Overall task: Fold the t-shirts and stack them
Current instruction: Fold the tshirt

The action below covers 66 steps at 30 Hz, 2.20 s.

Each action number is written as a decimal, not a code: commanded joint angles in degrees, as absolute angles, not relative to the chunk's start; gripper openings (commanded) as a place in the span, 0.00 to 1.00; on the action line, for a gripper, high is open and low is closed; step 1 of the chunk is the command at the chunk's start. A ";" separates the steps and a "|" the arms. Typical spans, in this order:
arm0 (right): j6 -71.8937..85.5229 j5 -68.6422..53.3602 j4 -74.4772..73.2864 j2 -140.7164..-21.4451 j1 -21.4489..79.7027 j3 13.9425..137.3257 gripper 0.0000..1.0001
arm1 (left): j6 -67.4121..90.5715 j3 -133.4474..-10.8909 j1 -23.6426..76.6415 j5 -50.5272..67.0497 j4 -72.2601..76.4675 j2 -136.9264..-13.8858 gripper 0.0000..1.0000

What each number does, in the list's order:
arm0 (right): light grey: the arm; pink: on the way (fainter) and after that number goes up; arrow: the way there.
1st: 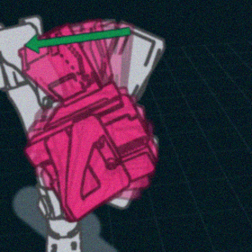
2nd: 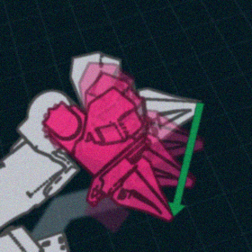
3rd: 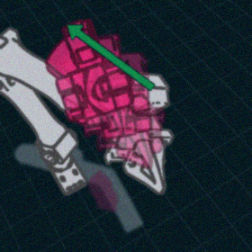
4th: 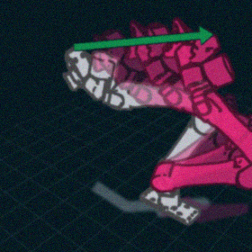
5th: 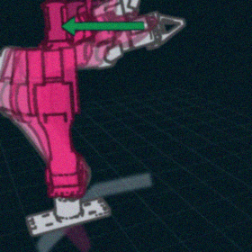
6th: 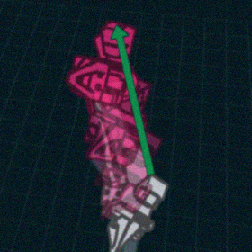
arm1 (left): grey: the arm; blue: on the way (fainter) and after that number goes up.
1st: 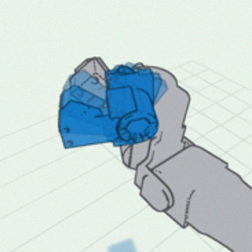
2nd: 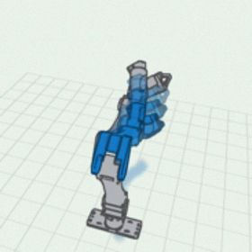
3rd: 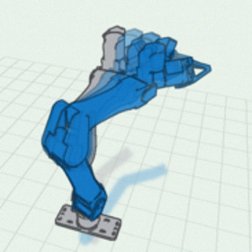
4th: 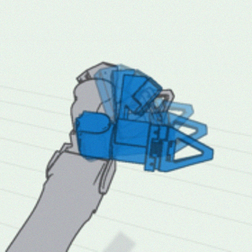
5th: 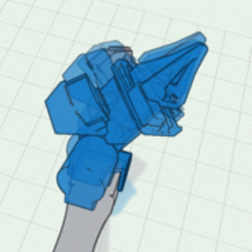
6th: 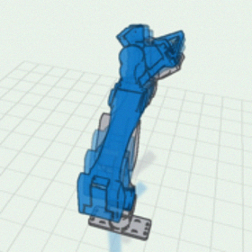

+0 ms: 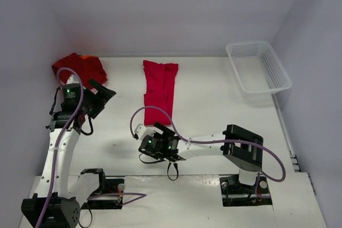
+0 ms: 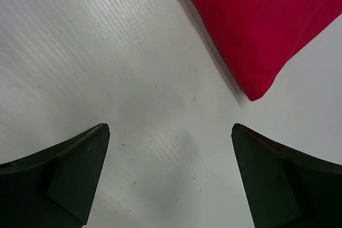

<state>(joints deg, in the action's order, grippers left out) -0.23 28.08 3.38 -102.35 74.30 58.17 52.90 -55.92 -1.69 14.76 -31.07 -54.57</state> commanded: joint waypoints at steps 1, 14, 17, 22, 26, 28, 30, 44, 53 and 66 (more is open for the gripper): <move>-1.84 31.20 6.77 -103.44 74.53 59.06 0.94 | 51.16 -57.13 -4.21 18.89 -29.44 -53.26 0.81; -5.27 35.07 9.31 -110.56 74.44 61.08 0.94 | 49.83 -56.08 -8.52 22.67 -28.83 -53.35 0.81; -5.71 35.86 9.58 -111.97 74.09 61.35 0.94 | 49.66 -55.46 -9.14 23.47 -28.65 -53.26 0.81; -5.98 37.35 9.67 -113.90 73.39 61.00 0.94 | 49.31 -55.28 -10.02 24.43 -28.57 -53.35 0.81; -5.98 38.49 9.67 -114.43 71.99 60.12 0.94 | 48.96 -55.20 -10.72 24.87 -28.48 -53.44 0.81; -6.59 39.80 9.58 -114.61 71.46 59.50 0.94 | 48.96 -55.20 -10.90 24.96 -28.48 -53.53 0.81; -6.94 40.60 9.58 -114.61 70.84 58.89 0.94 | 48.87 -55.11 -11.07 25.22 -28.48 -53.79 0.81; -10.81 44.82 9.49 -118.91 69.79 59.68 0.95 | 48.69 -53.70 -12.57 26.72 -27.51 -53.96 0.81; -13.18 46.05 9.84 -122.34 69.70 61.08 0.95 | 48.78 -52.56 -13.45 28.12 -26.46 -54.49 0.81; -14.33 47.11 5.89 -125.77 69.00 62.23 0.96 | 48.08 -51.86 -15.73 30.85 -25.40 -55.11 0.81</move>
<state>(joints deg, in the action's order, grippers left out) -15.16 56.25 18.85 -119.81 70.52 65.80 49.39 -51.57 -15.00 28.99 -29.21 -54.81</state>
